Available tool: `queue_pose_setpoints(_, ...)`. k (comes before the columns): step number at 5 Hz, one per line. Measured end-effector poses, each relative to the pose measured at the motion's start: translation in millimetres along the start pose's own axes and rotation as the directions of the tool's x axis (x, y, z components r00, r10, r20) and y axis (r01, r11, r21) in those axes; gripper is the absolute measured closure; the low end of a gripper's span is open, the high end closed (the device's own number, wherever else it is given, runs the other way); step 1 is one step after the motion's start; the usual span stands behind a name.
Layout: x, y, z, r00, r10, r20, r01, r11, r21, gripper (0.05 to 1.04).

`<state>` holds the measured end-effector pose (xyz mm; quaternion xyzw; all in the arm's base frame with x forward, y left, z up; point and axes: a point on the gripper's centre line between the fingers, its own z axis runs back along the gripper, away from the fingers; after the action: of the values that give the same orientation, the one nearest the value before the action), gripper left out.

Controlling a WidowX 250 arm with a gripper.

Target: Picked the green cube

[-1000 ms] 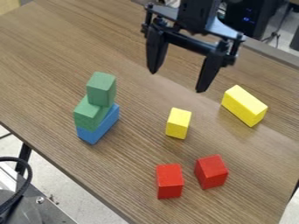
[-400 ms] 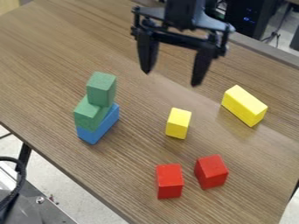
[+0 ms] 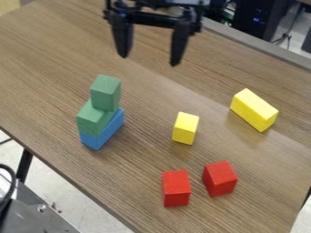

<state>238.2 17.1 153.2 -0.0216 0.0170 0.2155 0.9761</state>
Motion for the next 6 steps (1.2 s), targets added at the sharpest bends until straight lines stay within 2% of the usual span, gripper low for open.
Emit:
queue_pose_setpoints(1,-2,19,4,0.998,0.045,-0.042,-0.043,0.998,0.041,0.083)
queue_pose_setpoints(2,-5,38,2,0.991,0.083,-0.104,-0.076,0.995,0.071,0.083)
queue_pose_setpoints(3,-8,51,2,0.986,0.104,-0.133,-0.095,0.993,0.071,0.083)
queue_pose_setpoints(4,-12,55,-3,0.980,0.109,-0.166,-0.101,0.993,0.055,0.083)
queue_pose_setpoints(5,-13,51,-7,0.983,0.063,-0.171,-0.061,0.998,0.016,0.083)
queue_pose_setpoints(6,-17,38,-16,0.984,-0.031,-0.175,0.022,0.998,-0.051,0.083)
